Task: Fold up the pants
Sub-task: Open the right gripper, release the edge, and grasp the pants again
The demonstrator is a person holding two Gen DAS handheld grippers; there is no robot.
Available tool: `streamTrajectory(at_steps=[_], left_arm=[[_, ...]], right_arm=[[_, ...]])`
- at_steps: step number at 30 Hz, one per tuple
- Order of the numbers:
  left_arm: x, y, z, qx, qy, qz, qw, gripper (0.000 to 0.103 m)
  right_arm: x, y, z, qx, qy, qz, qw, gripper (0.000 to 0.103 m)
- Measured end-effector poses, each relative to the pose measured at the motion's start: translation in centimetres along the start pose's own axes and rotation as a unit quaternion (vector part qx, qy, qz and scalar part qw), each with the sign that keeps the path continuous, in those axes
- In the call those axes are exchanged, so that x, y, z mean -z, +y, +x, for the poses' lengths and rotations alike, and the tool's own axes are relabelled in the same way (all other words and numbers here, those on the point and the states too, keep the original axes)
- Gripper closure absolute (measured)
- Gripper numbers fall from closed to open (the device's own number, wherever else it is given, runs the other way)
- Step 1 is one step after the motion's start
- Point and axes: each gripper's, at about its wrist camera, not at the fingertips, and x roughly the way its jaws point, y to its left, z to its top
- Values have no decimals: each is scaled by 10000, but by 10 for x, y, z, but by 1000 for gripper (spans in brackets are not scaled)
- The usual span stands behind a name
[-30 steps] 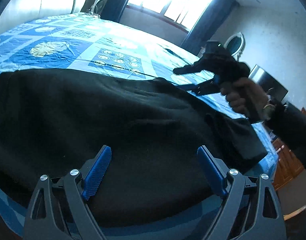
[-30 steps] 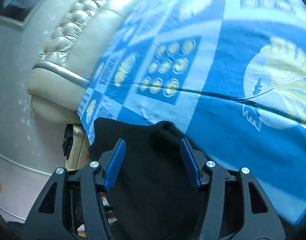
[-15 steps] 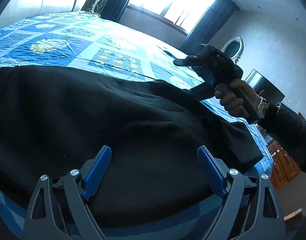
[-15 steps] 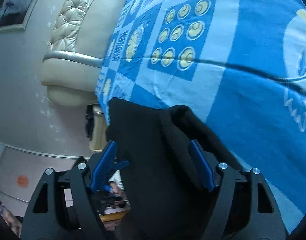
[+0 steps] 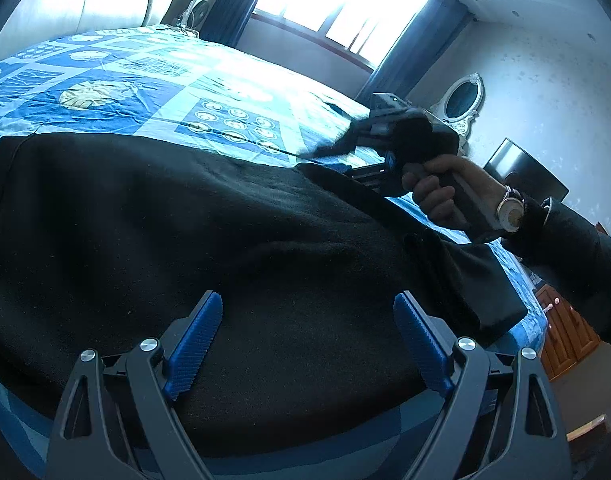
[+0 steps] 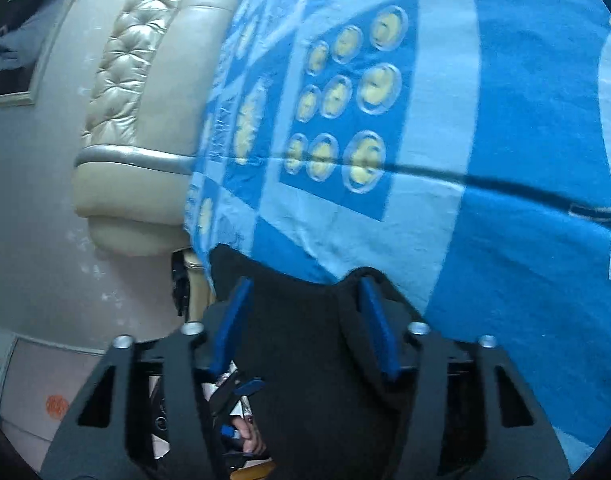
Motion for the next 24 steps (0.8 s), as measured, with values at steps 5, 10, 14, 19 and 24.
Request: streamTrajectory(at_steps=[5, 10, 14, 19, 24], left_arm=[[-1, 0, 1, -1, 2, 22, 10000, 17], [0, -1, 1, -10, 1, 108, 9999, 17], [1, -1, 1, 2, 19, 125, 9999, 17], [-2, 2, 0, 113, 107, 33, 9999, 17], [-6, 6, -1, 190, 134, -193, 9995, 17]], right_arm=[[-3, -13, -1, 407, -125, -48, 9991, 97], [-6, -13, 3, 599, -311, -89, 9977, 97], [-7, -22, 1, 409, -452, 79, 9981, 97], [-9, -46, -49, 20, -1593, 838, 9837, 84], [39, -43, -127, -359, -2385, 774, 9674, 42]])
